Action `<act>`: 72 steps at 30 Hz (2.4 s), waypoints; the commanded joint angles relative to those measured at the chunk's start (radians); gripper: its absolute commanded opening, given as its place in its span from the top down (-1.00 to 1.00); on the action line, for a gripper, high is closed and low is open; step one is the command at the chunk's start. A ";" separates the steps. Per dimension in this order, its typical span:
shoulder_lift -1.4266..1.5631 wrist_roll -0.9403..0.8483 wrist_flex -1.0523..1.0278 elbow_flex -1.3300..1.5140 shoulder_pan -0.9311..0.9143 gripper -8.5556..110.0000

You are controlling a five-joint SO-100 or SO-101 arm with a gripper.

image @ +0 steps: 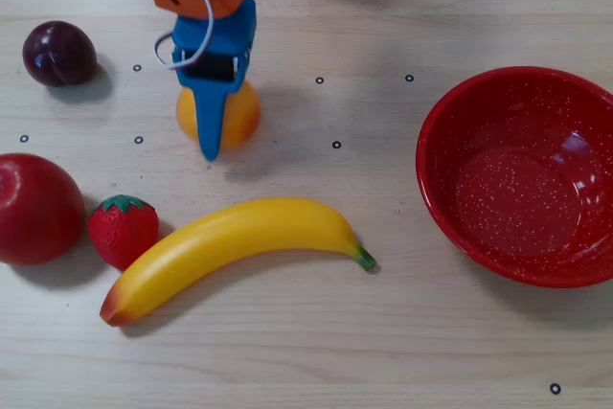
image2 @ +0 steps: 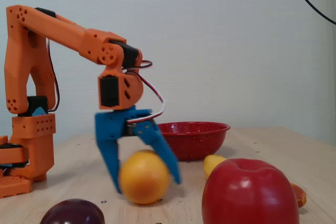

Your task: Put the peach in the red bowl.

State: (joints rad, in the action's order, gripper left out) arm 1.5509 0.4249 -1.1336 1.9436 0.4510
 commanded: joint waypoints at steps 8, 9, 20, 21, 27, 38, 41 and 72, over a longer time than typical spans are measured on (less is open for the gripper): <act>0.345 -0.028 -0.261 -0.376 -0.002 0.85; 0.362 -0.038 -0.281 -0.408 -0.012 0.85; 0.535 -0.298 -0.212 -0.543 -0.307 0.85; 0.540 -0.319 -0.204 -0.543 -0.350 0.85; 0.546 -0.422 -0.123 -0.523 -0.597 0.85; 0.408 -0.437 -0.049 -0.468 -0.934 0.85; 0.330 -0.428 0.002 -0.436 -0.979 0.85; -0.011 -0.247 0.245 -0.383 -0.977 0.10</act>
State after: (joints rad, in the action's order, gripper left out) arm 1.4281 0.1856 -0.8866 1.6460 -0.5384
